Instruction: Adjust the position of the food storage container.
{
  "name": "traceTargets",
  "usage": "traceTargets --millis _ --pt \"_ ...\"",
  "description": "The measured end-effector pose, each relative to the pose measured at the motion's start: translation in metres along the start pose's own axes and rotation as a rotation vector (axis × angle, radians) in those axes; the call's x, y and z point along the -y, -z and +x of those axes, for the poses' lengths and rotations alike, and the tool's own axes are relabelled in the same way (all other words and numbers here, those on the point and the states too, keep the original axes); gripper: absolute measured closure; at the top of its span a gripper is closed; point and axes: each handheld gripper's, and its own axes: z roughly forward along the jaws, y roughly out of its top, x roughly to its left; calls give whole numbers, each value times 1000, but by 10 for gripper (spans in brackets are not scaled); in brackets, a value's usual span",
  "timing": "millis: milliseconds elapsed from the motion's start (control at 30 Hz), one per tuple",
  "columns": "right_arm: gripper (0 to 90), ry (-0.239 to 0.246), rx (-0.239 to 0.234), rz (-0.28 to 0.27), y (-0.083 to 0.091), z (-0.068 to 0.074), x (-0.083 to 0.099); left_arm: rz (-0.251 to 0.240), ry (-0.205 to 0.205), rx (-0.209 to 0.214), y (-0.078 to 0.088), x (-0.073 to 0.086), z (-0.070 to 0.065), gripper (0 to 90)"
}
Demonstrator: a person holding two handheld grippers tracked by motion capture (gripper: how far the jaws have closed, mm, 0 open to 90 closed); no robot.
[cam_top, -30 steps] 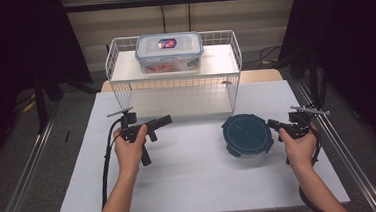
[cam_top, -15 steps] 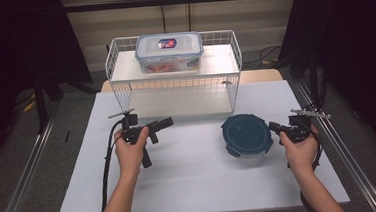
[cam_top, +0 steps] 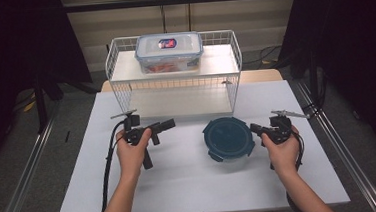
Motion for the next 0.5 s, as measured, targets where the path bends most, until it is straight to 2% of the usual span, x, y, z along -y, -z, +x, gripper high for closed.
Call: traceTargets --millis 67,300,333,500 --pt "900 10 -1 3 -2 4 0 3 -2 -12 1 0 0 32" --pt "900 33 -24 7 -11 16 1 10 0 -13 5 2 0 33" --pt "900 32 -27 7 -12 17 1 5 11 -12 5 3 0 32" --pt "900 37 -45 12 -18 24 0 19 8 -31 6 5 2 33"
